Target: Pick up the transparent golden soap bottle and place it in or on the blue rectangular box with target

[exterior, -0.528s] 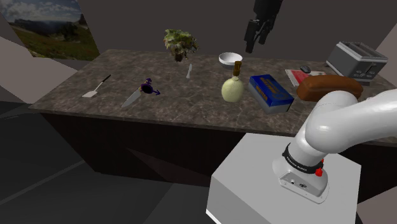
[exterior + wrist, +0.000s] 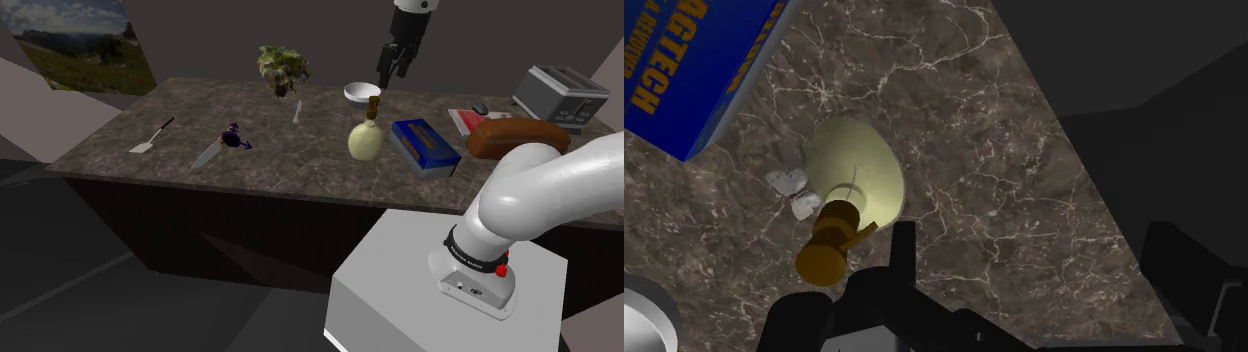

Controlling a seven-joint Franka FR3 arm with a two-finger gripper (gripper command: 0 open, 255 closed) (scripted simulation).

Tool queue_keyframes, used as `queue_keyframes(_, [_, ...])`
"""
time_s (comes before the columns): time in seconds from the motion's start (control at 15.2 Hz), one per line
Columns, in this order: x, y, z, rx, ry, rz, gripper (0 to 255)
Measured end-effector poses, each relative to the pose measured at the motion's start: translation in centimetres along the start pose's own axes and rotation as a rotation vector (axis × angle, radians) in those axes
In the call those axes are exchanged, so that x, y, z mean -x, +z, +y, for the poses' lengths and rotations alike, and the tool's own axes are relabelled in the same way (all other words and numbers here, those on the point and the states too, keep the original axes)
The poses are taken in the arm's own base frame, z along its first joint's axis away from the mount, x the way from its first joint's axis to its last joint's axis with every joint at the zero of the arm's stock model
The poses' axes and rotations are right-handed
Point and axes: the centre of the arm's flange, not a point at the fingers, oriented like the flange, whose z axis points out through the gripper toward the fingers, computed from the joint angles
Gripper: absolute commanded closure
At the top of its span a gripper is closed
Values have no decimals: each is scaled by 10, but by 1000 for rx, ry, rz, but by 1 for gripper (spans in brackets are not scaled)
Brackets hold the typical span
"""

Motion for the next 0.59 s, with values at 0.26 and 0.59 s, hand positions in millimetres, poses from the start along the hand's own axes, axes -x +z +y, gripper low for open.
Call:
queue_keyframes(0.26, [-24,32,37,-22,4,15,0])
queue_keyframes(0.59, [-53,76,81,-51,9,32,0])
